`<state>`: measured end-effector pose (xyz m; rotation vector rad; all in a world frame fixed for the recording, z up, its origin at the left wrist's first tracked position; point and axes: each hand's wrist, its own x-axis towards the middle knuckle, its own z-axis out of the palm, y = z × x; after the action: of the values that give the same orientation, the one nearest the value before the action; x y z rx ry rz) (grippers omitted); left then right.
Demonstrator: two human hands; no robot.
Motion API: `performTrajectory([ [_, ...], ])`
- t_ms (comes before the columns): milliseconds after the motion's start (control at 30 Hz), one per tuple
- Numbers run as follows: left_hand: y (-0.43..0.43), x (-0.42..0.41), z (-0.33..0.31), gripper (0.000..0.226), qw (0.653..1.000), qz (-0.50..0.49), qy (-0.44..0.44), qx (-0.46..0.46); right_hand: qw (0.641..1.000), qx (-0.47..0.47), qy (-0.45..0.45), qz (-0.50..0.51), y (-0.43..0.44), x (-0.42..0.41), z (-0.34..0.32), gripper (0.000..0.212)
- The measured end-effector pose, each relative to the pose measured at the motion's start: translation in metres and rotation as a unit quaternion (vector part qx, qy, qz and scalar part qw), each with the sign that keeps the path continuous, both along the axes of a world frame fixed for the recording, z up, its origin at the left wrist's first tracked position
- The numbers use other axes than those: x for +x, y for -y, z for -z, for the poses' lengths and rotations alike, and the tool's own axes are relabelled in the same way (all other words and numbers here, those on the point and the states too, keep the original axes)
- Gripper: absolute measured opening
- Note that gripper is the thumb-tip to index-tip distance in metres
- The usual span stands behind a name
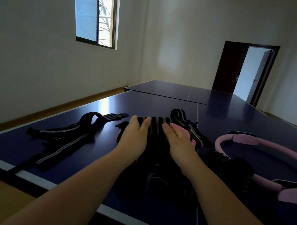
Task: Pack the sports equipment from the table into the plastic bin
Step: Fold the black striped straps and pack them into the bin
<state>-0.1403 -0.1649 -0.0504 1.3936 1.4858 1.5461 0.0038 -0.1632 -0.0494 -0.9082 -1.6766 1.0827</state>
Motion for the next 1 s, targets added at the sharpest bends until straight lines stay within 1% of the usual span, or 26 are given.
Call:
performTrajectory([
  [33, -0.002, -0.003, 0.000, 0.025, 1.000, -0.016, 0.006, 0.001, 1.000, -0.012, 0.014, -0.010, 0.001, -0.001, 0.001, 0.027],
  [67, -0.005, -0.006, 0.000, 0.024, 0.999, -0.026, 0.021, 0.000, 1.000, -0.003, 0.008, -0.016, 0.002, -0.001, 0.002, 0.038],
  [133, -0.010, -0.013, -0.002, 0.023, 0.996, -0.033, 0.086, -0.008, 0.998, 0.026, -0.012, -0.050, 0.002, 0.002, 0.008, 0.062],
  [167, -0.011, -0.015, -0.004, 0.026, 0.991, -0.033, 0.132, -0.018, 0.996, 0.047, 0.014, -0.073, -0.001, 0.004, 0.012, 0.071],
  [200, -0.012, -0.018, -0.004, 0.030, 0.984, -0.030, 0.174, -0.030, 0.993, 0.066, 0.055, -0.084, -0.004, 0.004, 0.014, 0.074],
  [233, -0.013, -0.020, -0.003, 0.035, 0.979, -0.020, 0.199, -0.049, 0.991, 0.078, 0.079, -0.074, -0.007, 0.003, 0.016, 0.071],
  [300, -0.016, -0.022, 0.000, 0.044, 0.971, 0.026, 0.221, -0.086, 0.992, 0.102, 0.076, -0.017, -0.012, 0.001, 0.018, 0.051],
  [333, -0.018, -0.023, 0.002, 0.045, 0.966, 0.054, 0.232, -0.101, 0.991, 0.118, 0.064, 0.018, -0.013, 0.001, 0.018, 0.040],
  [367, -0.012, -0.019, -0.001, 0.040, 0.963, 0.075, 0.238, -0.104, 0.989, 0.128, 0.052, 0.048, -0.014, -0.001, 0.018, 0.031],
  [400, -0.012, -0.018, 0.000, 0.035, 0.964, 0.086, 0.227, -0.104, 0.988, 0.129, 0.039, 0.069, -0.015, -0.001, 0.018, 0.025],
  [433, -0.009, -0.016, 0.000, 0.037, 0.971, 0.089, 0.200, -0.097, 0.988, 0.125, 0.029, 0.089, -0.017, -0.002, 0.018, 0.022],
  [500, -0.007, -0.013, 0.003, 0.054, 0.982, 0.106, 0.128, -0.088, 0.987, 0.111, 0.014, 0.116, -0.018, -0.005, 0.015, 0.019],
  [533, -0.005, -0.011, 0.004, 0.058, 0.986, 0.111, 0.099, -0.075, 0.987, 0.102, 0.007, 0.121, -0.018, -0.007, 0.013, 0.018],
  [600, -0.005, -0.008, 0.009, 0.043, 0.991, 0.112, 0.064, -0.034, 0.990, 0.076, -0.012, 0.119, -0.019, -0.011, 0.010, 0.018],
  [667, -0.004, -0.009, 0.007, 0.029, 0.994, 0.091, 0.065, -0.019, 0.991, 0.071, -0.020, 0.109, -0.019, -0.013, 0.007, 0.017],
  [767, -0.003, -0.014, 0.001, 0.024, 0.997, 0.045, 0.061, -0.010, 0.994, 0.057, 0.001, 0.095, -0.015, -0.014, 0.005, 0.019],
  [833, -0.004, -0.018, -0.001, 0.024, 0.996, 0.016, 0.080, -0.024, 0.995, 0.014, 0.011, 0.101, -0.008, -0.016, 0.004, 0.022],
  [933, -0.004, -0.019, -0.004, 0.026, 0.987, 0.015, 0.153, -0.042, 0.988, -0.095, 0.014, 0.123, -0.002, -0.019, 0.004, 0.050],
  [1000, -0.003, -0.019, -0.004, 0.028, 0.984, 0.010, 0.169, -0.047, 0.979, -0.156, 0.037, 0.123, -0.005, -0.019, 0.005, 0.049],
])
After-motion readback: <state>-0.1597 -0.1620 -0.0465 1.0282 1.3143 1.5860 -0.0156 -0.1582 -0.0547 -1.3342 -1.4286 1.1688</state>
